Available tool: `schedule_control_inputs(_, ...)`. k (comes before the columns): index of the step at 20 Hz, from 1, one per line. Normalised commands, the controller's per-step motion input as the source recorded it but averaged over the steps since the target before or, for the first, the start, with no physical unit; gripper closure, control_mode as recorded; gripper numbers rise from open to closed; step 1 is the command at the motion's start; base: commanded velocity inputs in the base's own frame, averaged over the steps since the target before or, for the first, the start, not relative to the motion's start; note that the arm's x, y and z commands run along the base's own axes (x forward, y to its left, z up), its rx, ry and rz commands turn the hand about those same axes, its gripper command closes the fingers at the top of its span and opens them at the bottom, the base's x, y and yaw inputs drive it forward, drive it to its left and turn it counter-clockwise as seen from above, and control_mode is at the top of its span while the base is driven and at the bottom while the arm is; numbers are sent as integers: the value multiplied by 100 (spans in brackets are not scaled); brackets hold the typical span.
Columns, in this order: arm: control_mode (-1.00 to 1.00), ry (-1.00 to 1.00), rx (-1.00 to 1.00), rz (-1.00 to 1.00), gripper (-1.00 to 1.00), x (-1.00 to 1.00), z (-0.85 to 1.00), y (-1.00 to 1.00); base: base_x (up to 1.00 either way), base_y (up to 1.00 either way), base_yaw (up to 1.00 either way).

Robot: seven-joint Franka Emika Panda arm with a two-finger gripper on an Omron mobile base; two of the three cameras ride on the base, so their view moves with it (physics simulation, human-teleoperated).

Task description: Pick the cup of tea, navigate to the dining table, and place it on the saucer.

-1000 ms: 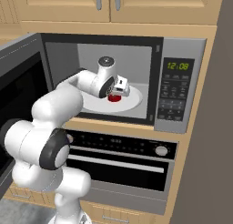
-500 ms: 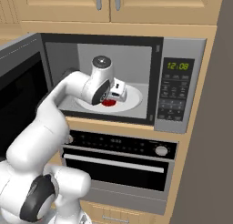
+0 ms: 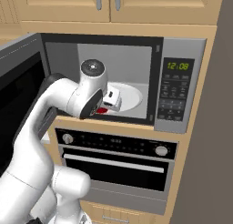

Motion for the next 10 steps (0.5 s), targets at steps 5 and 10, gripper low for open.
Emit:
schedule_control_inputs(5,-100,-3,2,0,100,-95,10,0,0,0,0)
schedule_control_inputs(10,-100,-16,0,0,100,-67,2,0,0,0,0)
